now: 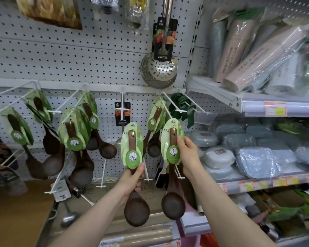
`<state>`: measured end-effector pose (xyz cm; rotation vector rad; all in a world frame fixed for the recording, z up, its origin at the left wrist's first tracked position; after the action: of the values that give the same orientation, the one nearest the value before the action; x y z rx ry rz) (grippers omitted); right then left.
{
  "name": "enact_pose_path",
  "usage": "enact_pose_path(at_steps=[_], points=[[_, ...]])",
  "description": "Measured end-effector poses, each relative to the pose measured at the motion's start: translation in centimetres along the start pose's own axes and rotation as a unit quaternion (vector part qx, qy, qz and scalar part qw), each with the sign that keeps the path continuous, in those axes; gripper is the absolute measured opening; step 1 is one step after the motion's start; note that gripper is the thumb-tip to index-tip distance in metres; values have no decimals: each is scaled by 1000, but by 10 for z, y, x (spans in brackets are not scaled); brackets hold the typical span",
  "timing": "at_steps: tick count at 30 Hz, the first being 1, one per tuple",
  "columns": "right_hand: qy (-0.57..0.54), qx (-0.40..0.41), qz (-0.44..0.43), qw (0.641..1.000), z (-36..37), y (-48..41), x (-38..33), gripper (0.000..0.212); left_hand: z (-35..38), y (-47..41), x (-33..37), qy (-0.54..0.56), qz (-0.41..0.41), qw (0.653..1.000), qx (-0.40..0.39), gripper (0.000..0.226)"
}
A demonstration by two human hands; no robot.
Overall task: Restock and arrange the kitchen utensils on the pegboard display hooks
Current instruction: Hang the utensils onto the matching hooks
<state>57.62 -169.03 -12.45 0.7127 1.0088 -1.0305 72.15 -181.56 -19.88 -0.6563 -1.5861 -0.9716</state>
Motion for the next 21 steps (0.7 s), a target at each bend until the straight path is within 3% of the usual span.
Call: enact_pose_path(at_steps=[10,15,21], points=[[8,3,2,1000,10,-38,8,21,0,-20,0,54,-53,996,41,65],[48,16,19,999,16,-66,22,48,-8,-24,1,115,-58,990,49,53],[57,15,23,998,24,-92,21,31,-21,-31,-1,162,-37,984,58,49]])
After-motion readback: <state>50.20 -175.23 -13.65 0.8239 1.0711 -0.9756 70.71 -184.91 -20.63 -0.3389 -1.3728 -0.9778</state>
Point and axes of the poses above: each hand's wrist, its own y-axis away from the middle knuckle, its own z-axis out of the palm, x = y × z, the point moved 3 cm from there along -y, towards the middle knuckle, and after that the axes turned 14 degrees about -y, right-handed, at the moved point
